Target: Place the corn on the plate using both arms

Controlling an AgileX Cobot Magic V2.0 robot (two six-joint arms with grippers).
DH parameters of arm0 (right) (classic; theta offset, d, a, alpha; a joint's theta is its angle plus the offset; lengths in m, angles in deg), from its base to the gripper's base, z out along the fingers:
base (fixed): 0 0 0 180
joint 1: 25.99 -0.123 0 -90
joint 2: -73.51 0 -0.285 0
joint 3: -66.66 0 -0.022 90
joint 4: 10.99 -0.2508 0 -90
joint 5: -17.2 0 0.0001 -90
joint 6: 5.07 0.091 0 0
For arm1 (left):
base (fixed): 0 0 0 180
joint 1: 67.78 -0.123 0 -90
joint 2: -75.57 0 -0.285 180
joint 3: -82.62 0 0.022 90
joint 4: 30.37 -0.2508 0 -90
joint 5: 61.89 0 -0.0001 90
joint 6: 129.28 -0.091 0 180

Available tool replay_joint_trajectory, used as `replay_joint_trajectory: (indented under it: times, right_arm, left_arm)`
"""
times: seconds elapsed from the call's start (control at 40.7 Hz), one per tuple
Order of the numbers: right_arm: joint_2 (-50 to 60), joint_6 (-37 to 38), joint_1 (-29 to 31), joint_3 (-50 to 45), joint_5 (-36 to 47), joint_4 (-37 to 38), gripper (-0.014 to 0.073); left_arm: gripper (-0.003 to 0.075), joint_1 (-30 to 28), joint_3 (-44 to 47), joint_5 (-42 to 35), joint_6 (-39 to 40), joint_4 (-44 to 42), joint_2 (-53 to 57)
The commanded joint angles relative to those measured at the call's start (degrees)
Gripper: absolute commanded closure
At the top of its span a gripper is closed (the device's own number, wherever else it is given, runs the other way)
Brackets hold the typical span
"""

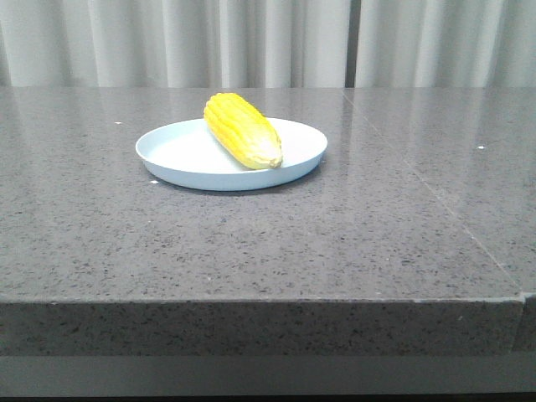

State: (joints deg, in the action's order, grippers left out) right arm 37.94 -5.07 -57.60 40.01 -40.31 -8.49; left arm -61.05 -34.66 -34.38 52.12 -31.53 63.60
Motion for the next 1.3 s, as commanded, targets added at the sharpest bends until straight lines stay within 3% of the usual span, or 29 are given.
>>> replay_joint_trajectory:
  times: [0.0, 0.344, 1.278]
  right_arm:
    - [-0.33, 0.0, 0.04, 1.14, 3.92, 0.8, 0.0664]
    - [-0.33, 0.0, 0.04, 1.14, 4.12, 0.8, 0.0664]
    - [-0.33, 0.0, 0.04, 1.14, 4.12, 0.8, 0.0664]
  left_arm:
    - [0.0741, -1.32, 5.15, -12.95, 0.0, 2.75, 2.46]
    - [0.0741, -3.82, 16.44, -29.09, 0.0, 2.75, 5.52]
    - [0.0741, -3.82, 16.32, -30.82, -4.17, 2.28, 5.42]
